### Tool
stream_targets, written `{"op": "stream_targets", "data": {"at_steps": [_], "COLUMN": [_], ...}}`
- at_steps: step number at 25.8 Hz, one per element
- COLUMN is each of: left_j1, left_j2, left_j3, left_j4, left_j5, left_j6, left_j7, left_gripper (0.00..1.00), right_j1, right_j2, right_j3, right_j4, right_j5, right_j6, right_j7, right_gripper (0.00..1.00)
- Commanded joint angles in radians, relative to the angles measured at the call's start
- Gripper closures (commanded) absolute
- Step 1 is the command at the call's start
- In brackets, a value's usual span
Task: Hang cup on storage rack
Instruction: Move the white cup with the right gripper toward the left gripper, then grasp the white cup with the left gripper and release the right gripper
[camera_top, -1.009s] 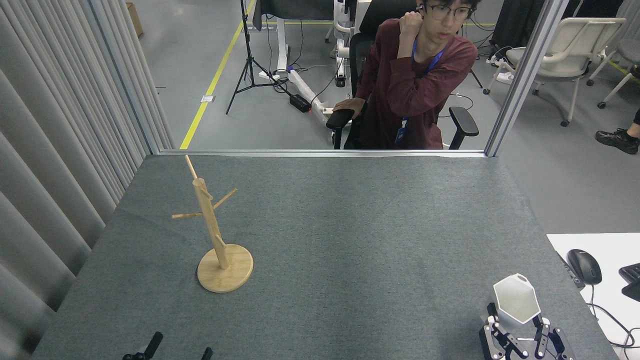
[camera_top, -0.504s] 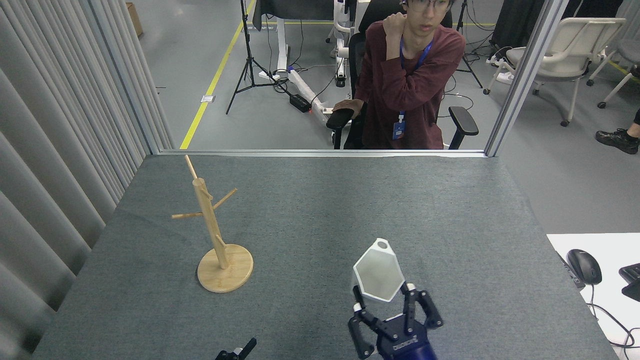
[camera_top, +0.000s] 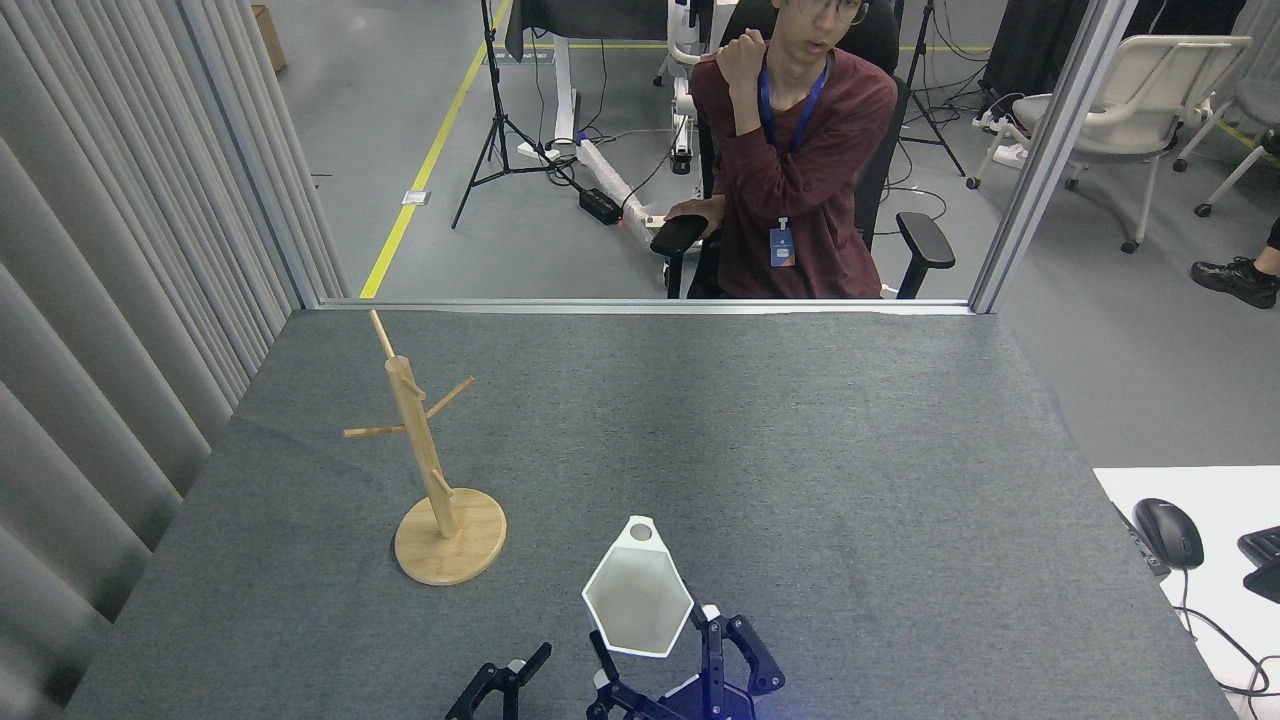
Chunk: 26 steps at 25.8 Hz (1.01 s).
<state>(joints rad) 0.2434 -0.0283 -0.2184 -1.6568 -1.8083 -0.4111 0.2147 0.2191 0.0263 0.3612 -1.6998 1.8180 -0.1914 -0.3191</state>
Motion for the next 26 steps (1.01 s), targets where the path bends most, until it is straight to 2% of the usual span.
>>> {"op": "stream_targets", "data": {"at_steps": [1, 21, 22, 24, 26], "left_j1": [-0.013, -0.073, -0.073, -0.073, -0.075], "left_j2": [-0.008, -0.028, -0.028, -0.028, -0.028], "left_j3": [-0.012, 0.001, -0.001, -0.001, -0.001], "left_j4": [-0.001, 0.002, 0.000, -0.001, -0.003], "left_j5": [0.000, 0.017, 0.017, 0.017, 0.017], "left_j6": [0.000, 0.012, 0.012, 0.009, 0.005], "left_j7": [-0.011, -0.017, -0.017, -0.015, -0.015], "left_gripper": [0.01, 0.01, 0.03, 0.20, 0.45], "right_j1": [0.003, 0.033, 0.033, 0.033, 0.033], "right_j2": [0.000, -0.012, -0.012, -0.016, -0.016], "right_j3": [0.018, 0.102, 0.102, 0.104, 0.102], "right_j4": [0.005, 0.012, 0.012, 0.012, 0.012], "right_j5": [0.004, 0.020, 0.021, 0.021, 0.021], "right_j6": [0.007, 0.038, 0.038, 0.040, 0.041], "right_j7": [-0.001, -0.011, -0.014, -0.015, -0.015], "right_gripper": [0.57, 0.57, 0.57, 0.57, 0.57]}}
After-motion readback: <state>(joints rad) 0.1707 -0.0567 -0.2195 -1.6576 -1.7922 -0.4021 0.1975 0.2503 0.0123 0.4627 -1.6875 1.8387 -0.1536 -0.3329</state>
